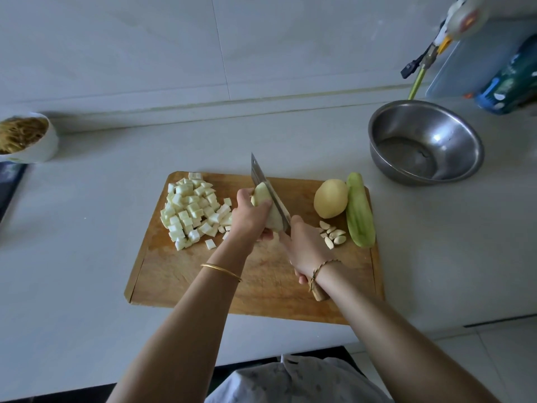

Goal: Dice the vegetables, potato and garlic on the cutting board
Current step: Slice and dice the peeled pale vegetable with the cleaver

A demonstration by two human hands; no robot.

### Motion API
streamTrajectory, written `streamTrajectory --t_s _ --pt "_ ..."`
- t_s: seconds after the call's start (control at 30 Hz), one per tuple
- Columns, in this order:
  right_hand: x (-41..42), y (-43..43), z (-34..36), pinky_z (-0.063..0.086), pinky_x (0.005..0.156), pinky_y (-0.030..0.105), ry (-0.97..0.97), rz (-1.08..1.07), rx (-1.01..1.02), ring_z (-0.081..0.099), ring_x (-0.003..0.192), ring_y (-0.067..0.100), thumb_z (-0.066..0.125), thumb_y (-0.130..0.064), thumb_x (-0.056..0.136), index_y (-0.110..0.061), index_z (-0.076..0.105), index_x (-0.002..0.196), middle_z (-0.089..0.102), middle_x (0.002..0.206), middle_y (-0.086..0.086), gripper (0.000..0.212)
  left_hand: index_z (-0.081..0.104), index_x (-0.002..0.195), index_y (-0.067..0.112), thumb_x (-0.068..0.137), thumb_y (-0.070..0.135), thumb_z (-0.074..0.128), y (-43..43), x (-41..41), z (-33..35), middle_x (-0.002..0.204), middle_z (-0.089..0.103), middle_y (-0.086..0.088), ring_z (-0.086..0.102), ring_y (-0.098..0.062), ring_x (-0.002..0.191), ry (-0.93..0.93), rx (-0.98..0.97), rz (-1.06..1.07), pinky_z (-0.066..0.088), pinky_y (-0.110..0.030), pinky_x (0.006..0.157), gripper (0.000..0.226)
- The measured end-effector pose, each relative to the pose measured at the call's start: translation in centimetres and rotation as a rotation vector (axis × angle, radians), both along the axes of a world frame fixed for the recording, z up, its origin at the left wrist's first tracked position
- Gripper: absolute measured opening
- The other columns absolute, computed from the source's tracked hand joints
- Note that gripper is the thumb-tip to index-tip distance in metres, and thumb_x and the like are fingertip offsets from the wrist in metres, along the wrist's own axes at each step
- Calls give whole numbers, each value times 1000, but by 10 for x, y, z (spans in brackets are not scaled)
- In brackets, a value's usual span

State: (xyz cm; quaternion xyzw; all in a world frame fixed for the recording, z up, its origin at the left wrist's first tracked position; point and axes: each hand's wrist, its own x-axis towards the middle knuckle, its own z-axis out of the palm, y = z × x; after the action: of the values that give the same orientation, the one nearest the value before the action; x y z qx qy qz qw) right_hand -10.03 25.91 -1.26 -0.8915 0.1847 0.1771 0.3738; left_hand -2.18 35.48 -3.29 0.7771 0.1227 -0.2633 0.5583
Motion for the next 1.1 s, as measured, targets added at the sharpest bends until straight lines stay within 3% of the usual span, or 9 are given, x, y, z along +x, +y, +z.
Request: streamTrajectory --t_s 0.2,0.27,0.33,0.53,0.7,0.9,1.1 --pt "-1 -14 -6 39 31 23 -22 -75 215 43 29 12 43 -31 100 -14 36 107 53 65 9 19 27 136 28 99 29 48 7 -1 4 108 54 -16 64 -25 74 15 -29 -11 58 -33 58 42" --pt "-2 -20 -5 38 31 22 -31 -111 300 42 32 14 45 -24 99 -14 36 110 52 63 10 18 27 138 27 99 30 48 8 -2 6 105 54 -14 64 -24 73 23 -36 -15 58 -34 60 44" --pt "-2 -24 -3 37 31 22 -35 -128 354 41 33 15 45 -18 97 -12 40 110 50 61 10 15 27 138 27 99 30 48 8 -3 7 102 56 -14 62 -21 65 20 -38 -16 56 -30 53 44" --pt "-4 -33 -1 35 36 22 2 -287 545 34 33 15 48 -17 96 -7 45 93 44 54 5 10 27 137 24 99 27 44 12 -7 8 92 58 -14 55 -20 54 27 -70 -12 52 -29 49 42" --pt "-4 -42 3 33 37 21 67 -348 656 31 33 14 49 -18 97 -11 41 78 42 52 5 22 27 136 23 99 27 44 10 -8 9 93 58 -14 55 -19 54 35 -56 -3 53 -31 52 41" --pt "-4 -46 10 34 38 22 39 -312 589 32 31 14 50 -20 95 -12 39 76 41 50 4 24 24 138 24 97 21 40 11 -6 11 98 57 -18 58 -24 59 76 -70 -18 54 -31 50 44" --pt "-12 -32 38 36 33 24 -175 -170 310 36 29 16 45 -24 97 -14 34 75 45 52 5 27 27 136 23 98 26 49 9 -6 12 99 59 -16 64 -26 59 71 -74 31 59 -36 56 44"
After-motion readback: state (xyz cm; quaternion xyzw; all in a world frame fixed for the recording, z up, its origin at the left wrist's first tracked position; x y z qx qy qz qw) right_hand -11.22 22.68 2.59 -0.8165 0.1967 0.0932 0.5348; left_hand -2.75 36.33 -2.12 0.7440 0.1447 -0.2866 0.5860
